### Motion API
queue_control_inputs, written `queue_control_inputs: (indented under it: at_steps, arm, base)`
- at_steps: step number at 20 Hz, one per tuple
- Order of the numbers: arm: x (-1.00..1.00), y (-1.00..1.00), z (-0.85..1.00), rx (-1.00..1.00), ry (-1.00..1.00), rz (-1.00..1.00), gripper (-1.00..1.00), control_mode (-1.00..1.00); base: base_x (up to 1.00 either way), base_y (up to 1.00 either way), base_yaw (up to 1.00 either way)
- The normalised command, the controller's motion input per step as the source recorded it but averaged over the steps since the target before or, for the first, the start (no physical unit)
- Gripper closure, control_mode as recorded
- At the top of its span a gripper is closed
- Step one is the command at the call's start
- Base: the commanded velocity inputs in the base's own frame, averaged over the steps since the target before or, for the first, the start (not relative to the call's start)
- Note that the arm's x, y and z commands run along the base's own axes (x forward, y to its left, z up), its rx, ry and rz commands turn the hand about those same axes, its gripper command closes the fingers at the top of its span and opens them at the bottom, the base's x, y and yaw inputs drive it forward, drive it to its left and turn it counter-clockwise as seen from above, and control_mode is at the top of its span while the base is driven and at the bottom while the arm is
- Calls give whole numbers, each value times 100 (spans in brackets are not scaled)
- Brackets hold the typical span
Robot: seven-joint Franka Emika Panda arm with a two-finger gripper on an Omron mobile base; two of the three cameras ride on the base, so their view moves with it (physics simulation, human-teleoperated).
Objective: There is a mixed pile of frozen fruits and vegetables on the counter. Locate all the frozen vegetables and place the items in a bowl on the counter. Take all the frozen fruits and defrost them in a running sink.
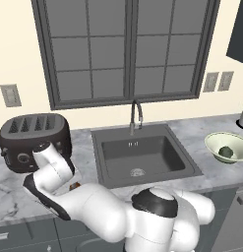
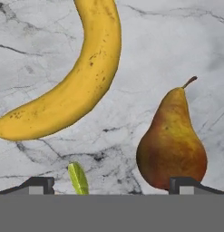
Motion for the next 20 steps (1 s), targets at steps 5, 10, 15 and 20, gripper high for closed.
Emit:
queue_control_inputs:
  at_steps: [5, 10, 15, 20]
  arm:
    - [1, 19, 0, 0, 0, 3, -100, -100]
    - [0, 39, 0, 0, 0, 0, -100, -100]
    - [0, 9, -2, 0, 0, 0, -100, -100]
    - [-11, -2, -20, 0, 1, -1, -100, -100]
  base:
    - [0, 0, 0]
    - [0, 0, 0]
    - [0, 0, 0]
    - [0, 0, 0]
